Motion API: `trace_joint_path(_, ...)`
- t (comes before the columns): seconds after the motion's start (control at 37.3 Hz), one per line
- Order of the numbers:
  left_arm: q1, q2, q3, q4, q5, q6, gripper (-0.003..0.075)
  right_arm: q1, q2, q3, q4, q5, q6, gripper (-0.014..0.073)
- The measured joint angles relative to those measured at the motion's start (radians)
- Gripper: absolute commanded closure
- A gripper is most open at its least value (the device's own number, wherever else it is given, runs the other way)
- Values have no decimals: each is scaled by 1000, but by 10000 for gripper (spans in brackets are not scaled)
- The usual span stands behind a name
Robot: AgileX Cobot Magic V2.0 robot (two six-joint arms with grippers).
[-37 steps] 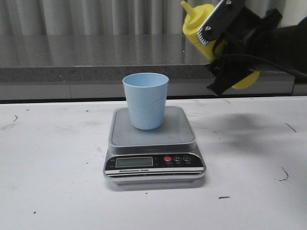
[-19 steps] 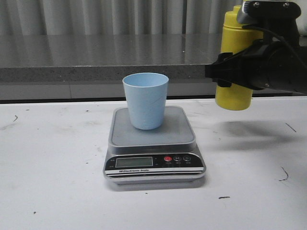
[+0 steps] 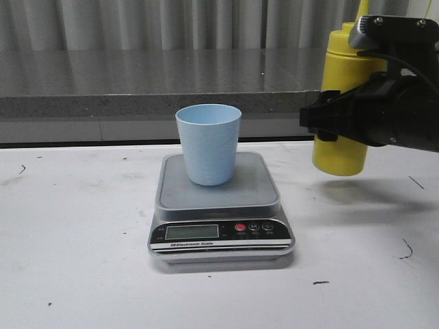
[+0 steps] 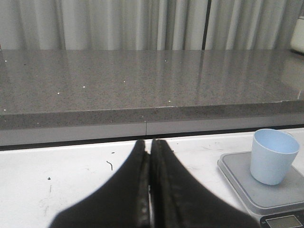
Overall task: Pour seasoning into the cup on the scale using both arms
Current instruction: 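Set the bottle down beside the scale and open the right gripper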
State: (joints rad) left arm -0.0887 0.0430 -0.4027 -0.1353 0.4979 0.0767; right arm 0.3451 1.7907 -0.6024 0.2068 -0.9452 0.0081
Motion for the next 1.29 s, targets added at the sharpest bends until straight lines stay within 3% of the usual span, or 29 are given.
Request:
trace_joint_path(0.35,0,0,0,0,0,0,740,0,67,33,-68,-81,0,470)
trace_joint_path(0.7,0,0,0,0,0,0,740,0,93,35,-69,-138,0,149)
trace_joint_path(0.97,0,0,0,0,0,0,740,0,93,48,-72,-138,0,127)
trace_joint_path(1.21,0,0,0,0,0,0,740,0,93,71,-74,-158,2,-66)
trace_joint_path(1.29,0,0,0,0,0,0,740,0,93,71,-74,-168,2,-67)
